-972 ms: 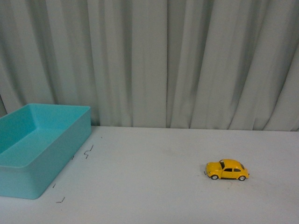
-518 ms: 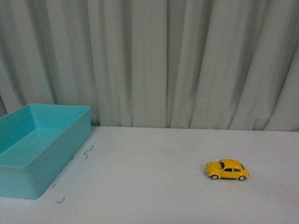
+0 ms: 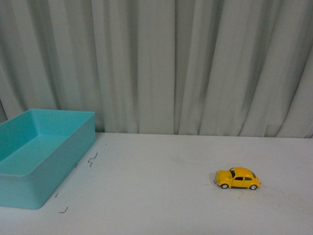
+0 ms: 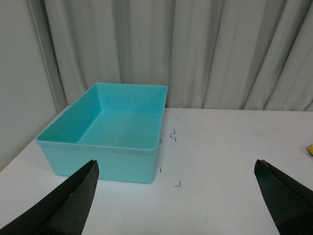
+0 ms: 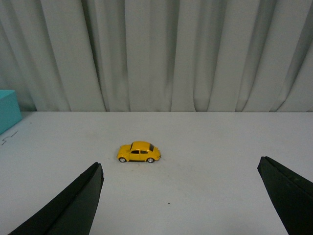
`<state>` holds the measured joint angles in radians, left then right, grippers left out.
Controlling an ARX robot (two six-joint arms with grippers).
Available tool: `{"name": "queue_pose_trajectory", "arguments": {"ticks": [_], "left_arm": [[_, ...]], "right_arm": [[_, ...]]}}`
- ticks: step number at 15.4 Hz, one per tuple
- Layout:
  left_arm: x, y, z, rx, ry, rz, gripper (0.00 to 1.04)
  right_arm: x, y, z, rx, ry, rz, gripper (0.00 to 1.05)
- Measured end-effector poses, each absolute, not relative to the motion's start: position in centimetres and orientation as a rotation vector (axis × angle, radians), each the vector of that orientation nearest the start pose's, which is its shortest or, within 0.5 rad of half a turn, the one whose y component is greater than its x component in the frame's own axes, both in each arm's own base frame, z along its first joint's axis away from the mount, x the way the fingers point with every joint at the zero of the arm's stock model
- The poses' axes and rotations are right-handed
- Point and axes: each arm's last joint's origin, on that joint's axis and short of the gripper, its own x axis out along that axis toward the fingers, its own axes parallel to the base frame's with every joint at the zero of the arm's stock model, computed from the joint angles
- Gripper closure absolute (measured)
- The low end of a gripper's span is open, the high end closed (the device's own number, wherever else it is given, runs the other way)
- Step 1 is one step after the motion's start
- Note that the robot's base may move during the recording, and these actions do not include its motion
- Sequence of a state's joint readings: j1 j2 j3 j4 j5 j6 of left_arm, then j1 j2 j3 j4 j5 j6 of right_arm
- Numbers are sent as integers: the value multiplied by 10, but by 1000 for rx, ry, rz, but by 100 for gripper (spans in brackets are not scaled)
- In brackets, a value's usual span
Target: Wind up and store yellow beetle toy
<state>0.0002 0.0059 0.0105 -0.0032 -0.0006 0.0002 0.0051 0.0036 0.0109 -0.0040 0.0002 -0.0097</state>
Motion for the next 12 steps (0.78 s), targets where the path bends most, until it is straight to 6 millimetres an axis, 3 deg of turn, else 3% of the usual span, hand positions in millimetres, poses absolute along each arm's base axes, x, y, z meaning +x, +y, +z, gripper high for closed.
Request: {"name": "queue_pose_trajectory", "arguments": {"ticks": [12], "left_arm": [[97, 0, 166, 0, -1, 1, 7]], "right_arm": [[97, 0, 167, -10, -4, 5, 7]]}}
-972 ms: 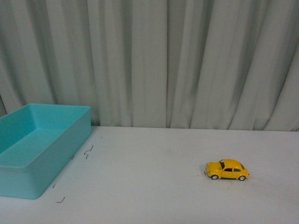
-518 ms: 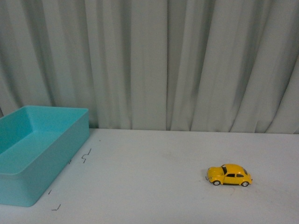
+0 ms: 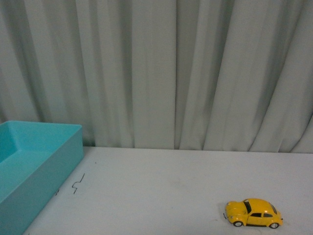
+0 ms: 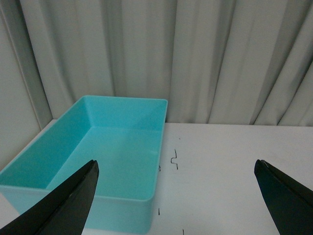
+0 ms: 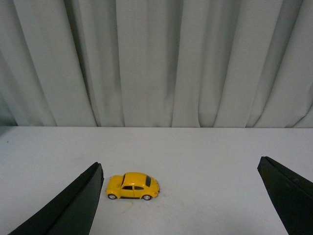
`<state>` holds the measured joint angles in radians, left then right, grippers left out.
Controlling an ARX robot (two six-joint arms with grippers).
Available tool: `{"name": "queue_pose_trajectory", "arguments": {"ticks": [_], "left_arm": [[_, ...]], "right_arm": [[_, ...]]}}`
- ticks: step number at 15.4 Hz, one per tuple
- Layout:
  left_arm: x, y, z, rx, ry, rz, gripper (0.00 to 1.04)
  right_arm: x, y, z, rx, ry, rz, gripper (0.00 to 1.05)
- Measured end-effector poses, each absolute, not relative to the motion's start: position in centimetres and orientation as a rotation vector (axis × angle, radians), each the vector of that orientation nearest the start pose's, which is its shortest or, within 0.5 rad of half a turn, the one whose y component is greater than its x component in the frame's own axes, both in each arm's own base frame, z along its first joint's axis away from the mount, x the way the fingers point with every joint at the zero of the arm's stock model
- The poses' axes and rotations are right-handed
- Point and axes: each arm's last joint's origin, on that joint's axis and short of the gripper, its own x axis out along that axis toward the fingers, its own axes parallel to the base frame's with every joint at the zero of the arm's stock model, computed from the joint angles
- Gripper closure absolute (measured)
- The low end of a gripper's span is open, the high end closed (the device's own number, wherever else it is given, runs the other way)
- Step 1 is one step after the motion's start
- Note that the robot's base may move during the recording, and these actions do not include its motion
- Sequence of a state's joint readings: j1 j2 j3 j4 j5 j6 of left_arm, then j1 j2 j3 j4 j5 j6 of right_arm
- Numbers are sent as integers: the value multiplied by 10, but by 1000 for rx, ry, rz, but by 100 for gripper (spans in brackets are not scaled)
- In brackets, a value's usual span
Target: Wind up and store yellow beetle toy
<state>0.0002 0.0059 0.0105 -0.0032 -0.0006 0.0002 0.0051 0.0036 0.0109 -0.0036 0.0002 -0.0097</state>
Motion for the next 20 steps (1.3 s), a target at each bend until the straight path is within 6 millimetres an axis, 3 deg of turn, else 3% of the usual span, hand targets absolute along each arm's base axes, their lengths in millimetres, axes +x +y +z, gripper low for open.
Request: {"name": "queue_pose_trajectory", "arguments": {"ticks": [15, 16, 17, 20], "left_arm": [[97, 0, 166, 0, -1, 1, 7], [97, 0, 166, 0, -1, 2, 7], [97, 0, 166, 0, -1, 0, 7], [97, 0, 166, 0, -1, 1, 7]], "right_arm": [[97, 0, 166, -10, -3, 5, 7], [97, -1, 163, 53, 129, 24, 7], [101, -6, 162, 110, 192, 15, 7], [124, -54, 176, 118, 112, -42, 7]]}}
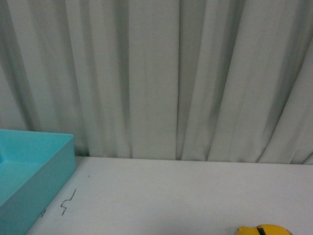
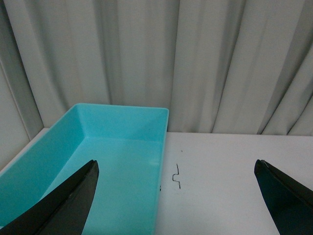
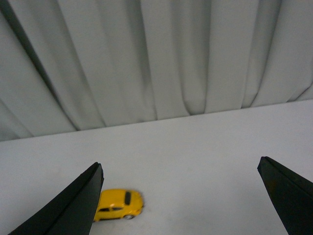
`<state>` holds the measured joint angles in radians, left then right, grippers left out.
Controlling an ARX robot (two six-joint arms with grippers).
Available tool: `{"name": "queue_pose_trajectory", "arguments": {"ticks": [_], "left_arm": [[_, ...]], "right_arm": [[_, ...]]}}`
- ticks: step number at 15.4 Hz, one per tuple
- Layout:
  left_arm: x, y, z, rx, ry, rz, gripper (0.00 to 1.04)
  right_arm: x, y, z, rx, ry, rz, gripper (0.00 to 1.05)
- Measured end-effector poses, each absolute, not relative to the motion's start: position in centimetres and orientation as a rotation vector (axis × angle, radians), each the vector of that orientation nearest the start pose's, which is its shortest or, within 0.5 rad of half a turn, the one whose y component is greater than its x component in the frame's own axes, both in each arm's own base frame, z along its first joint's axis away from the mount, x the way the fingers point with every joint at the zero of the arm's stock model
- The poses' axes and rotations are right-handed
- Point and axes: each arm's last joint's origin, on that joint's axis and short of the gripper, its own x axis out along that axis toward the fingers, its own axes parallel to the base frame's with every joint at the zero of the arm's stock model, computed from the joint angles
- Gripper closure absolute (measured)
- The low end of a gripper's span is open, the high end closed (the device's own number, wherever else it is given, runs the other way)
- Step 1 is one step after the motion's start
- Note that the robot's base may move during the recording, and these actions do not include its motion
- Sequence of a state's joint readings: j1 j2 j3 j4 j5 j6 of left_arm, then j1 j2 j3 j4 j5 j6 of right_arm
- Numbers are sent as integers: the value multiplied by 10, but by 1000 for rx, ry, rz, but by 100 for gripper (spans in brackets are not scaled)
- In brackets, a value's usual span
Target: Wind up and store yellow beetle toy
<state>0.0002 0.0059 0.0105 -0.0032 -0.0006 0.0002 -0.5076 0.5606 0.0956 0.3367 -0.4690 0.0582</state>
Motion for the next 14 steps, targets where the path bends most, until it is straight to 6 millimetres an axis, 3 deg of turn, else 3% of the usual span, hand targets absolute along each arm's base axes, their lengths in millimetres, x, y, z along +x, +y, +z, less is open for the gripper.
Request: {"name": "queue_pose_trajectory", "arguments": {"ticks": [2, 3, 5, 7, 11, 14], "left_arm": [[97, 0, 166, 0, 0, 1, 7], [97, 0, 166, 0, -1, 1, 7], [97, 0, 166, 0, -1, 1, 7], [97, 0, 166, 0, -1, 1, 7], [97, 0, 166, 0, -1, 1, 7], [97, 0, 166, 0, -1, 1, 7]], "right_arm": [[146, -89, 180, 54, 92, -43, 7], [170, -111, 180, 9, 81, -39, 7], [213, -124, 169, -25, 114, 53, 7], [247, -121, 158, -23, 191, 177, 7], [342, -93, 143, -180, 349, 641, 7], [366, -80, 132, -329, 466, 887, 7]]}}
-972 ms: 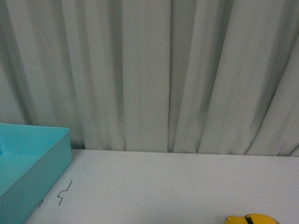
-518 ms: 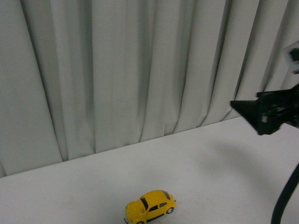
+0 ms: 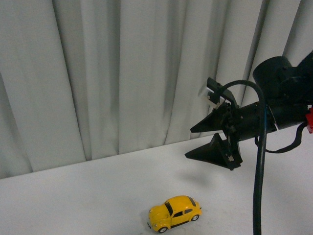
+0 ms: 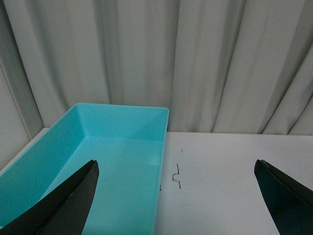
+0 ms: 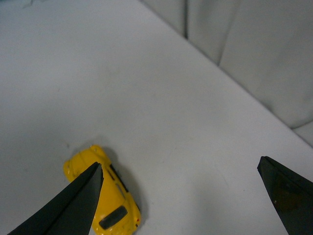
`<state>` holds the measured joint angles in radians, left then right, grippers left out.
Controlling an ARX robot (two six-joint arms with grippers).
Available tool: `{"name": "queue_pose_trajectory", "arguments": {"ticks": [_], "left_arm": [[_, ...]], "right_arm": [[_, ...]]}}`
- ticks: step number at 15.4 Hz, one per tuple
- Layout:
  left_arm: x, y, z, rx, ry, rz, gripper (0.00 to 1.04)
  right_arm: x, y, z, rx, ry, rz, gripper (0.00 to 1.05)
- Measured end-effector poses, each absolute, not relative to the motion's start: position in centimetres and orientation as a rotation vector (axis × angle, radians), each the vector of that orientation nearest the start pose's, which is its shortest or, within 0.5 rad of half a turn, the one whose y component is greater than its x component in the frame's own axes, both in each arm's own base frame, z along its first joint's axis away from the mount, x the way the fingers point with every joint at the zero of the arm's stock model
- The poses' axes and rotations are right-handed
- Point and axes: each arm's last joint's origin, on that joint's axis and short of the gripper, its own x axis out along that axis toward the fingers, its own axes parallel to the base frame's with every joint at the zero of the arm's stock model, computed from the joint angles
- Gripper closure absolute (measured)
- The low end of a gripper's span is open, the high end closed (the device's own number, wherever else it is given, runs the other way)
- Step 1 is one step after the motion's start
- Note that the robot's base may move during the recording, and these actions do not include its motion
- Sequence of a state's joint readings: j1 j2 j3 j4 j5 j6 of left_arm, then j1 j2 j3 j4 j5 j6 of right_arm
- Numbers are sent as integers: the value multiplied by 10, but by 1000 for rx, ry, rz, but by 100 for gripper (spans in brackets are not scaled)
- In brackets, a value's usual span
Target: Wind up and store yellow beetle toy
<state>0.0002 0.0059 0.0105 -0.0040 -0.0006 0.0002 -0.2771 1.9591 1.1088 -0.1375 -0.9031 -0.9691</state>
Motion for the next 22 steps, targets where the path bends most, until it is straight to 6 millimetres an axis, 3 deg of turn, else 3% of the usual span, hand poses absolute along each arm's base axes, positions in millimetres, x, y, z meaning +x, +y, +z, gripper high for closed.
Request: {"name": "queue_pose_trajectory", "arguments": {"ticks": [4, 8, 12, 14, 16, 17, 22], "left_arm": [[97, 0, 166, 0, -1, 1, 7], [97, 0, 166, 0, -1, 1, 7], [97, 0, 166, 0, -1, 1, 7], [97, 0, 166, 0, -1, 2, 7], [97, 0, 166, 0, -1, 1, 7], [97, 0, 166, 0, -1, 1, 7], [97, 0, 166, 0, -1, 1, 7]], "right_arm": [[383, -56, 111, -567, 538, 1201, 7], [381, -43, 87, -666, 618, 1370, 7], [389, -39, 76, -730, 660, 1400, 7], [403, -20, 75, -797, 616, 1429, 7], [401, -11, 70, -841, 621, 1436, 7], [398, -10, 67, -840, 638, 1443, 9], [397, -9, 66, -839, 643, 1445, 54]]}}
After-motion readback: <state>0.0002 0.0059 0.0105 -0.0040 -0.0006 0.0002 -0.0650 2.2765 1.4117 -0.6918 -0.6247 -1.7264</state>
